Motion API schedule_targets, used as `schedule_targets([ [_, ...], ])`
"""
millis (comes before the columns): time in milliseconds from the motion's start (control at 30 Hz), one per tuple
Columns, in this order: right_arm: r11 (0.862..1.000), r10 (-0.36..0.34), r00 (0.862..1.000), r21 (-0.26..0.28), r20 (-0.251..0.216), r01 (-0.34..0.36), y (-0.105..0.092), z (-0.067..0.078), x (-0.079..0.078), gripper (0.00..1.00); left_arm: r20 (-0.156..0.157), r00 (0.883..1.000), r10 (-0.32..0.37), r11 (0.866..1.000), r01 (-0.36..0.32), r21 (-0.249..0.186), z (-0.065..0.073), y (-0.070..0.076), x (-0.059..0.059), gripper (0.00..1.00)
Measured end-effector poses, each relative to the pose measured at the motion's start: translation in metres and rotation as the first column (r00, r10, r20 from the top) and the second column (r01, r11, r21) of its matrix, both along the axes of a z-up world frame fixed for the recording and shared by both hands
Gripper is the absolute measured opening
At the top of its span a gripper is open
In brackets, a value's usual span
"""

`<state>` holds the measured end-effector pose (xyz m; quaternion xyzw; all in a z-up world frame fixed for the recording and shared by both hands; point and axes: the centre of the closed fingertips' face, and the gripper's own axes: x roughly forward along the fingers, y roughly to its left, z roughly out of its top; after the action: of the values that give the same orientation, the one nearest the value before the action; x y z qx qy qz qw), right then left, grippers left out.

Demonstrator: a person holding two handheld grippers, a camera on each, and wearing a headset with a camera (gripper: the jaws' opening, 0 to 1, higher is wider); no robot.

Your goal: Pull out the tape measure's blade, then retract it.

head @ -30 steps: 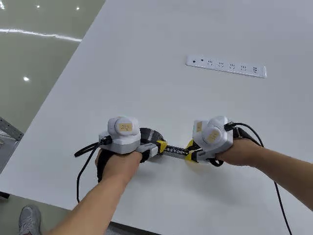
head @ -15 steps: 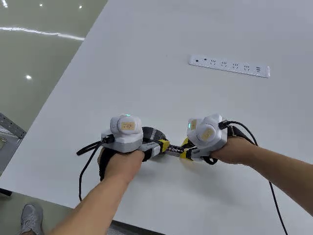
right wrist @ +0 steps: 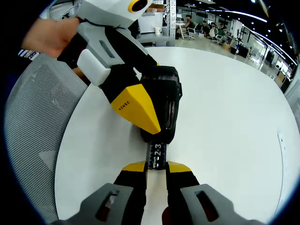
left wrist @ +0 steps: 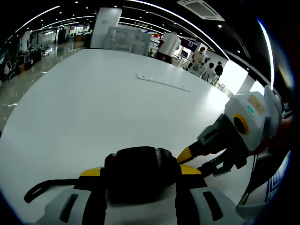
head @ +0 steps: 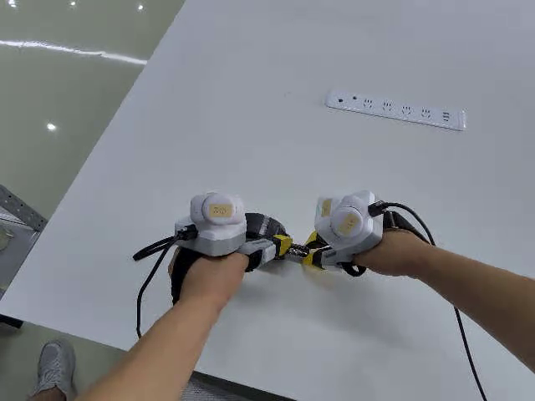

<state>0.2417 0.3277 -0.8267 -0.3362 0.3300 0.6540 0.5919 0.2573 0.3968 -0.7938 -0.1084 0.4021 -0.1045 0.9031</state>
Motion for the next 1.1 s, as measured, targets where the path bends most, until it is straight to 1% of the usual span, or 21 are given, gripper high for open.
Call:
schedule_targets([
  [367, 1.0, -0.006, 1.0, 0.01, 0.006, 0.006, 0.009, 0.0, 0.0, 0.12, -0.001, 1.0, 0.001, 1.0, -0.001, -0.004, 0.0, 0.0, 0.0, 0.55],
  [767, 1.0, -0.008, 1.0, 0.016, 0.001, 0.008, 0.015, -0.001, -0.002, 0.12, -0.003, 1.0, 0.001, 1.0, -0.001, -0.006, 0.0, 0.0, 0.0, 0.55],
  [1100, 1.0, -0.001, 1.0, 0.016, 0.01, 0.001, 0.02, -0.001, -0.001, 0.12, -0.002, 1.0, 0.004, 1.0, -0.004, -0.009, 0.0, 0.001, 0.0, 0.55],
])
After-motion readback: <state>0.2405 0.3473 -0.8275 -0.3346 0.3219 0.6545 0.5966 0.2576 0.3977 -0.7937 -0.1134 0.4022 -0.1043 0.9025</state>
